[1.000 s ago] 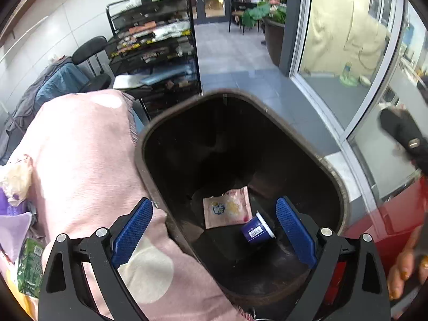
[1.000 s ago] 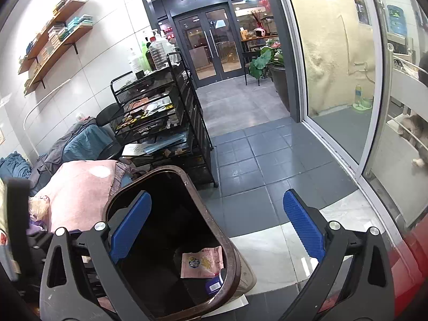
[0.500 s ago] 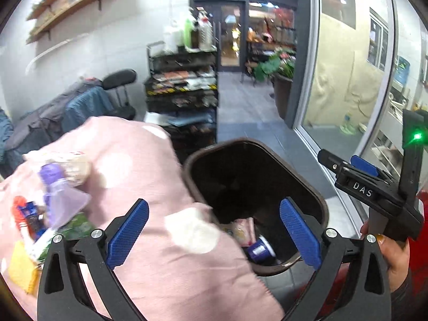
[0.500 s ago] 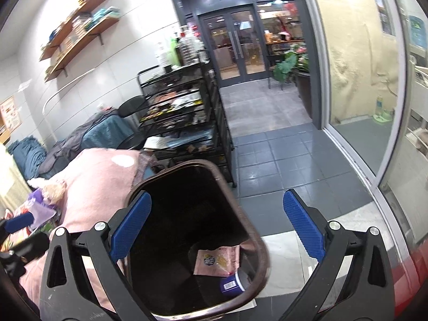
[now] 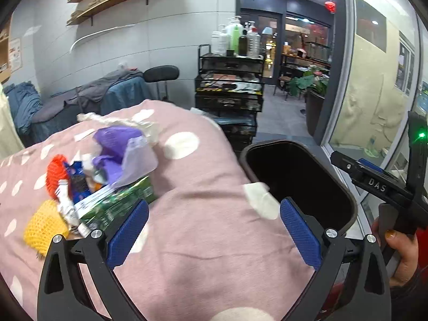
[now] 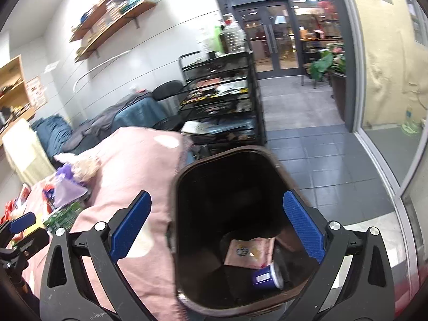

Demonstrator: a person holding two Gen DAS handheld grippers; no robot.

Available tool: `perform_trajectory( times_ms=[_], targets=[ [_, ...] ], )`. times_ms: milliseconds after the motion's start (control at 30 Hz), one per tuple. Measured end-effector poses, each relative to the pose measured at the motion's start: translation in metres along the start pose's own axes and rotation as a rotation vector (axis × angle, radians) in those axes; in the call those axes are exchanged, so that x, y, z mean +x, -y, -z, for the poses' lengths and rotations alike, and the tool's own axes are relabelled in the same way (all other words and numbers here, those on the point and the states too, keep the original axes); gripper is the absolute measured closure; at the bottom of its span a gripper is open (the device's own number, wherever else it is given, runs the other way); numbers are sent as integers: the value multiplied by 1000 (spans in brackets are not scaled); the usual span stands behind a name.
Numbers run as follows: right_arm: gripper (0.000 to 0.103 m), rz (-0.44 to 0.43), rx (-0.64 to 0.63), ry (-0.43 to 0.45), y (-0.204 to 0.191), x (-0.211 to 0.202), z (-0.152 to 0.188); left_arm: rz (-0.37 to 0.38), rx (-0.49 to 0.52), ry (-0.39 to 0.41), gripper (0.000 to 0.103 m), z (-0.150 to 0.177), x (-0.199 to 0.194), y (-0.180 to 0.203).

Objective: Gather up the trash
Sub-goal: 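Move both tools back to the bedspread and grasp the yellow foam net with the left tool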

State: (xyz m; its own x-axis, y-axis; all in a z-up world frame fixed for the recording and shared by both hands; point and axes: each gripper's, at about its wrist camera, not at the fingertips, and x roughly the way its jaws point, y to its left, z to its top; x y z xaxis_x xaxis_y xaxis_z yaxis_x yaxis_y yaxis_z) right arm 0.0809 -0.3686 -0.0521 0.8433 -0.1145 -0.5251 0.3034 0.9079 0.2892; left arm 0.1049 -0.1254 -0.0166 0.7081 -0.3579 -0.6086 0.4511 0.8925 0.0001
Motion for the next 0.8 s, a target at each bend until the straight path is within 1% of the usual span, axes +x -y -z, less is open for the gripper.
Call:
perform_trajectory(
  times_ms=[300,533,667,800],
  targets=[
    [6,-107,-82,-50,-48,8,11,-115,-40,0,5,33,-20,-42],
    [6,-214,-150,-109,-93,14,17,-208,-89,-15,5,45,-33,-88],
    [6,-298,-196,-157,-120,17,23,-272,-148,-27,5,51,-40,-130],
    [6,-365,-270,-188,-153,19,29,-275,-261,-53,5,57,-42,-176]
  ],
)
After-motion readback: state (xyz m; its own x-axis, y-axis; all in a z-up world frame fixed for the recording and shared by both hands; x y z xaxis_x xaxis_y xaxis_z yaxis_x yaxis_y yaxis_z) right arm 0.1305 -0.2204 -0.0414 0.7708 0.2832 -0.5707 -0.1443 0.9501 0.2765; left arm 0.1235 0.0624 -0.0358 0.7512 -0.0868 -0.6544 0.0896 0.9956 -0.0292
